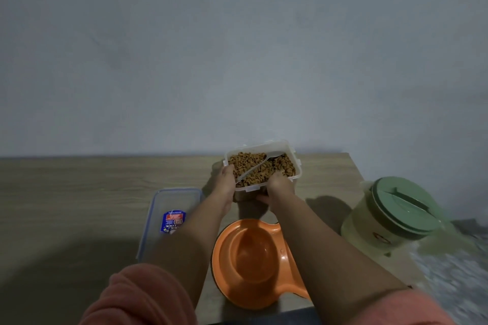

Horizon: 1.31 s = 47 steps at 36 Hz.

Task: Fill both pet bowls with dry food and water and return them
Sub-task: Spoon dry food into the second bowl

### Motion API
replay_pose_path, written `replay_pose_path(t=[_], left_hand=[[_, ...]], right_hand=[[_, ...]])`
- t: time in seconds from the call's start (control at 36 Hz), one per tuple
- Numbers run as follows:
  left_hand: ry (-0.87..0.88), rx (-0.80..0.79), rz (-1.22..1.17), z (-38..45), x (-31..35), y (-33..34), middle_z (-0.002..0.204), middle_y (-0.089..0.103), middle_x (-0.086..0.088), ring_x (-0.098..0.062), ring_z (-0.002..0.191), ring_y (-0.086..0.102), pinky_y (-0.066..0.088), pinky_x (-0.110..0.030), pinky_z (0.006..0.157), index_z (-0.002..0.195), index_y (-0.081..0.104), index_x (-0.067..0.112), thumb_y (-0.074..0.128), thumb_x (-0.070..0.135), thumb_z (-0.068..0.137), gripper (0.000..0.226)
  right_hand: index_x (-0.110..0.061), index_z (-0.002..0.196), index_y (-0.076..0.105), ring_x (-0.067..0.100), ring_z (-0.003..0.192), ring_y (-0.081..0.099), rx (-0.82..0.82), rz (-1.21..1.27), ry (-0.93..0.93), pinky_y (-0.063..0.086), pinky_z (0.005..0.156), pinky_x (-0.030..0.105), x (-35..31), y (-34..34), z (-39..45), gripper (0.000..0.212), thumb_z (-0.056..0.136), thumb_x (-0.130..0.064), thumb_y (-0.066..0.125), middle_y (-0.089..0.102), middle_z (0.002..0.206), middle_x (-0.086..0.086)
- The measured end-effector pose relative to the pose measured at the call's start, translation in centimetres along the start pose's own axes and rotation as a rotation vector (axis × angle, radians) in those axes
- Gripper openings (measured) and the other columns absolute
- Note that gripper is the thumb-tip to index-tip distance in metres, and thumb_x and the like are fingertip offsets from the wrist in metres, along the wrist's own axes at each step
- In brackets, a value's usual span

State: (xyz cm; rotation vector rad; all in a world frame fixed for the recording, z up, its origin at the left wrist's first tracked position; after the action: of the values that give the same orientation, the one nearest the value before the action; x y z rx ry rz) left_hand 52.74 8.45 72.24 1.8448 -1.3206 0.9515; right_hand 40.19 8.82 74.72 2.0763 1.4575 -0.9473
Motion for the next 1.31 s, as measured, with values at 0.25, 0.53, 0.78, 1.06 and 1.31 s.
replay_pose_path(t=[0.25,0.53,0.78,1.06,1.31], left_hand=[[0.029,-0.034,-0.133,-6.6,2.3,-0.1,0.12,0.064,-0.013,-0.028,0.108,0.062,0.054,-0.041,0.088,0.124,0.059,0.014,0.037,0.051,0.098,0.05],[0.121,-0.014,-0.457,-14.9,1.6,0.2,0.115,0.069,-0.014,-0.034,0.106,0.064,0.051,-0.048,0.091,0.117,0.067,0.014,0.054,0.043,0.092,0.04],[0.249,0.103,-0.721,-20.1,0.0,0.8,0.122,0.065,-0.016,-0.037,0.112,0.062,0.05,-0.056,0.093,0.128,0.06,0.018,0.047,0.059,0.09,0.057],[0.257,0.291,-0.751,-23.3,-2.1,-0.4,0.128,0.061,-0.013,-0.039,0.116,0.059,0.047,-0.061,0.095,0.132,0.055,0.031,0.056,0.088,0.052,0.098],[0.239,0.303,-0.714,-24.9,-1.8,-0.5,0.119,0.065,-0.017,-0.037,0.111,0.061,0.047,-0.055,0.1,0.127,0.06,0.014,0.035,0.076,0.085,0.079]], right_hand=[[-0.004,0.11,0.052,0.037,0.093,0.062,-0.089,-0.068,-0.068,0.058,0.072,0.049,-1.7,-2.5,-5.0,0.039,0.099,-0.037,0.034,0.061,0.104,0.018],[0.001,0.103,0.055,0.038,0.084,0.067,-0.283,-0.266,-0.17,0.059,0.067,0.046,-2.9,-5.4,-11.0,0.041,0.101,-0.033,0.033,0.065,0.092,0.022],[-0.003,0.087,0.051,0.034,0.066,0.064,-0.417,-0.432,-0.256,0.058,0.062,0.042,-2.7,-7.0,-14.6,0.043,0.102,-0.035,0.027,0.062,0.084,0.023],[-0.004,0.105,0.059,0.034,0.1,0.063,-0.109,-0.988,-0.927,0.046,0.075,0.032,-4.5,-8.9,-16.9,0.046,0.096,-0.045,0.038,0.063,0.111,0.016],[-0.03,0.117,0.067,0.022,0.103,0.057,-0.439,-1.302,-1.451,0.042,0.074,0.028,-3.8,-5.9,-21.5,0.038,0.086,-0.011,0.056,0.054,0.108,0.002]])
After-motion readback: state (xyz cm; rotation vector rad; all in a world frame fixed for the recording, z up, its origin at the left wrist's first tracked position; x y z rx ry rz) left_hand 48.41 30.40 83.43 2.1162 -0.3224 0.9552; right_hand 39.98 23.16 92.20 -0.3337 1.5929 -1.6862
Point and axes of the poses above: each hand's wrist, its own z-axis towards the middle knuckle, its own y-axis out of the palm, x = y × z, the point moved 4 cm from there along z, towards the middle knuckle
